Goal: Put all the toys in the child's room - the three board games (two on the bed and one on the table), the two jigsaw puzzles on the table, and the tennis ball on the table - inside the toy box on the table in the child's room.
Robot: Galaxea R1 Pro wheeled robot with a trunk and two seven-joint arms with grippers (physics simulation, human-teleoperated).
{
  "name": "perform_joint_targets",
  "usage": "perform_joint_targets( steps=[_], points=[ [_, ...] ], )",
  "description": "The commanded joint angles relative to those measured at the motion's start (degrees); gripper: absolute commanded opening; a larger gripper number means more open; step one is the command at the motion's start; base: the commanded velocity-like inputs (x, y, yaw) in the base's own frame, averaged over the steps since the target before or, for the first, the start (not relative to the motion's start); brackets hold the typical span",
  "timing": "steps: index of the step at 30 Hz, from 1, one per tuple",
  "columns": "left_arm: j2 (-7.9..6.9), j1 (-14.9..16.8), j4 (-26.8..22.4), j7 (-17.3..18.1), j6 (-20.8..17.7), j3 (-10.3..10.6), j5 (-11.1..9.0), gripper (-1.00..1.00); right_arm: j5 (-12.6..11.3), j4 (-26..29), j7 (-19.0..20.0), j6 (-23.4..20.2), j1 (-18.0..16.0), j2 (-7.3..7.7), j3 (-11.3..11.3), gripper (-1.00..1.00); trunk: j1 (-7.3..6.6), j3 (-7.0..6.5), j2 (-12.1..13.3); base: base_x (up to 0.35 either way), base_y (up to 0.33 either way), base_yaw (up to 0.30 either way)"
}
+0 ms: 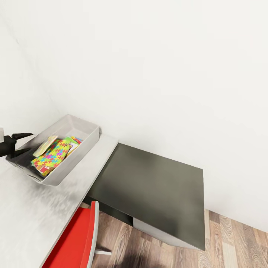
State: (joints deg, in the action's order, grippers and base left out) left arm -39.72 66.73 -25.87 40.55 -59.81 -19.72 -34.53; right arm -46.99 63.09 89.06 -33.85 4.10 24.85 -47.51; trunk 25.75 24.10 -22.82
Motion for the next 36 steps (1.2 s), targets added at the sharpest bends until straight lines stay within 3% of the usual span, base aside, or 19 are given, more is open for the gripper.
perform_joint_targets(
  steps=[1, 16, 19, 23, 24, 28, 31, 36],
  points=[
    [-0.16, 0.07, 0.04, 0.47, -0.19, -0.24, 0.49, 1.0, -0.22, 0.03, 0.06, -0.6, 0.03, 0.02, 0.05, 1.0, 0.04, 0.08, -0.1, 0.0, 0.0, 0.0],
    [-3.52, -0.04, -0.31, 4.26, -0.19, 0.21, 0.7, 1.0, -0.21, 0.05, 0.06, -0.57, 0.03, 0.0, 0.05, 1.0, 0.04, 0.08, -0.1, 0.0, 0.0, 0.0],
    [-4.23, -0.18, -1.0, 9.33, -0.19, 1.45, 0.88, 1.0, -0.22, 0.08, 0.06, -0.41, 0.03, -0.09, 0.05, 1.0, 0.04, 0.08, -0.1, 0.0, 0.0, 0.0],
    [-5.95, -0.67, -4.44, 17.91, -0.19, 6.21, 1.12, 1.0, -0.21, 0.3, 0.04, -0.26, 0.03, -0.15, 0.05, 1.0, 0.04, 0.08, -0.1, 0.0, 0.0, 0.0],
    [-6.94, -1.2, -6.39, 21.75, -0.16, 8.75, 1.18, 1.0, -0.21, 0.39, 0.03, -0.22, 0.03, -0.15, 0.05, 1.0, 0.04, 0.08, -0.1, 0.0, 0.0, 0.0],
    [-8.84, -3.21, -10.31, 28.77, 0.2, 13.1, 1.29, 1.0, -0.21, 0.38, 0.02, -0.23, 0.03, -0.16, 0.05, 1.0, 0.04, 0.08, -0.1, 0.0, 0.0, 0.0],
    [-9.78, -5.38, -12.98, 33.02, 0.84, 15.09, 1.34, 1.0, -0.21, 0.33, 0.04, -0.24, 0.03, -0.16, 0.05, 1.0, 0.04, 0.08, -0.1, 0.0, 0.0, 0.0],
    [-10.78, -9.97, -16.52, 38.27, 3.83, 16.5, 1.37, 1.0, -0.22, 0.33, 0.05, -0.24, 0.03, -0.16, 0.05, 1.0, 0.04, 0.08, -0.1, 0.0, 0.0, 0.0]
  ],
)
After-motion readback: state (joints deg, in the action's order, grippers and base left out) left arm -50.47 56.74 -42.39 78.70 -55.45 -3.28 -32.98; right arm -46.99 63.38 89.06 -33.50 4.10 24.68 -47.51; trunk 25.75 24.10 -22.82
